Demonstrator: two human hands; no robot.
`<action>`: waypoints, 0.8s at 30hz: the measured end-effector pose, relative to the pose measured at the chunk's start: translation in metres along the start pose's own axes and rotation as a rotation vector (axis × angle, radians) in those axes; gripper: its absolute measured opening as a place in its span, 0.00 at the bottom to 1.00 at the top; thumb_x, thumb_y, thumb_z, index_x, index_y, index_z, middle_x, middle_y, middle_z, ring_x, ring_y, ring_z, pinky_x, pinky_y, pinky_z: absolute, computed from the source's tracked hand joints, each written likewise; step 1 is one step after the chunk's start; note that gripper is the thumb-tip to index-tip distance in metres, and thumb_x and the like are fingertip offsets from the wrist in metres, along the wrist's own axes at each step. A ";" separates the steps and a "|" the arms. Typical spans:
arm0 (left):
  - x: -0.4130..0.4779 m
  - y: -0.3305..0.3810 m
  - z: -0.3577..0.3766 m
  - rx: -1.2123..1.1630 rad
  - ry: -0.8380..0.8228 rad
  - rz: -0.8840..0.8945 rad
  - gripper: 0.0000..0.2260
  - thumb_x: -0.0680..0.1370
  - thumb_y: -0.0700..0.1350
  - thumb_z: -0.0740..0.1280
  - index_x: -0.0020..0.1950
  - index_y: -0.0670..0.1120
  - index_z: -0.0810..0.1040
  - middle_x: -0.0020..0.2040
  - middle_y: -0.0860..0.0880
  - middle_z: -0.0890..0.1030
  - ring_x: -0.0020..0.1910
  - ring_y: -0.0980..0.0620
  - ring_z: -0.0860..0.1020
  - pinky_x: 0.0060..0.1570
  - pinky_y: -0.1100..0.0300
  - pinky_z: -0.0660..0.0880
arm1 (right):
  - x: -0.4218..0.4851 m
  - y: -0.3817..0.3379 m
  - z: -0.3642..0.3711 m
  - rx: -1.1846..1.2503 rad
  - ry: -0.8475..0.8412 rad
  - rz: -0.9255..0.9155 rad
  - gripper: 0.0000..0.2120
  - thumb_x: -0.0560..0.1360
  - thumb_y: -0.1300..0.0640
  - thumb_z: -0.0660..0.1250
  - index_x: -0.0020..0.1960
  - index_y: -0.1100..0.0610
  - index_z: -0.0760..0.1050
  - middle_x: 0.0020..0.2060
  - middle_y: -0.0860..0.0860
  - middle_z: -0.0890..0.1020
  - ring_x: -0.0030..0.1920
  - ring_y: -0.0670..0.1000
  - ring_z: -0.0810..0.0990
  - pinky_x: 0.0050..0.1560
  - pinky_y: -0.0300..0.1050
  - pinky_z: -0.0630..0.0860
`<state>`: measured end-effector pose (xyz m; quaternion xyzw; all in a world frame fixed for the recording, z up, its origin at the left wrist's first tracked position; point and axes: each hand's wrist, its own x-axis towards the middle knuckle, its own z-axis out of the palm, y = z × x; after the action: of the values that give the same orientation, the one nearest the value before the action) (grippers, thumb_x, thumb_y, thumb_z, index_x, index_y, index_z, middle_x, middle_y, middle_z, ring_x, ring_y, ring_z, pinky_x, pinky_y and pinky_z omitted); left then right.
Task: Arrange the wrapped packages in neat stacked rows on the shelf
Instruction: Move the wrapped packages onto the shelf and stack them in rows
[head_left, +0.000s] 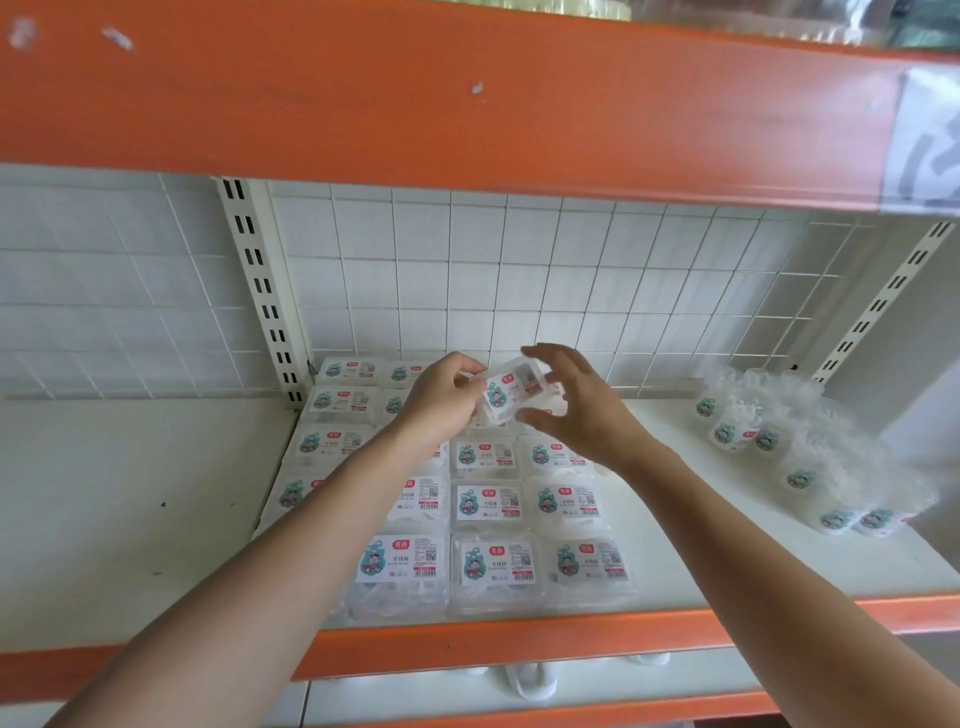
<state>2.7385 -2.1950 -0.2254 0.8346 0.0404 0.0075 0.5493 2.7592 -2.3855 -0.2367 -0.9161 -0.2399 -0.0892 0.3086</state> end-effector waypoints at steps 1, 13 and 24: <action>0.002 0.001 -0.002 0.018 0.001 0.010 0.05 0.81 0.44 0.61 0.56 0.50 0.75 0.49 0.49 0.81 0.45 0.49 0.81 0.50 0.51 0.79 | 0.001 0.000 0.001 -0.048 -0.037 -0.059 0.32 0.70 0.49 0.75 0.71 0.46 0.66 0.70 0.46 0.67 0.61 0.45 0.73 0.59 0.41 0.74; 0.028 -0.002 -0.031 0.241 -0.018 0.122 0.14 0.82 0.43 0.58 0.68 0.46 0.74 0.65 0.48 0.77 0.58 0.49 0.79 0.59 0.57 0.75 | 0.035 -0.006 0.018 -0.201 -0.013 -0.017 0.27 0.70 0.48 0.75 0.66 0.51 0.71 0.62 0.49 0.74 0.52 0.45 0.74 0.52 0.41 0.75; 0.036 -0.045 -0.045 0.819 -0.168 0.153 0.17 0.81 0.40 0.53 0.67 0.41 0.72 0.66 0.44 0.72 0.67 0.45 0.70 0.61 0.48 0.72 | 0.061 -0.005 0.057 -0.319 -0.110 0.190 0.19 0.74 0.49 0.70 0.63 0.53 0.72 0.62 0.51 0.75 0.58 0.52 0.75 0.57 0.50 0.76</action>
<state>2.7694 -2.1336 -0.2500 0.9822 -0.0670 -0.0364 0.1716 2.8107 -2.3240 -0.2606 -0.9754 -0.1519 -0.0463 0.1529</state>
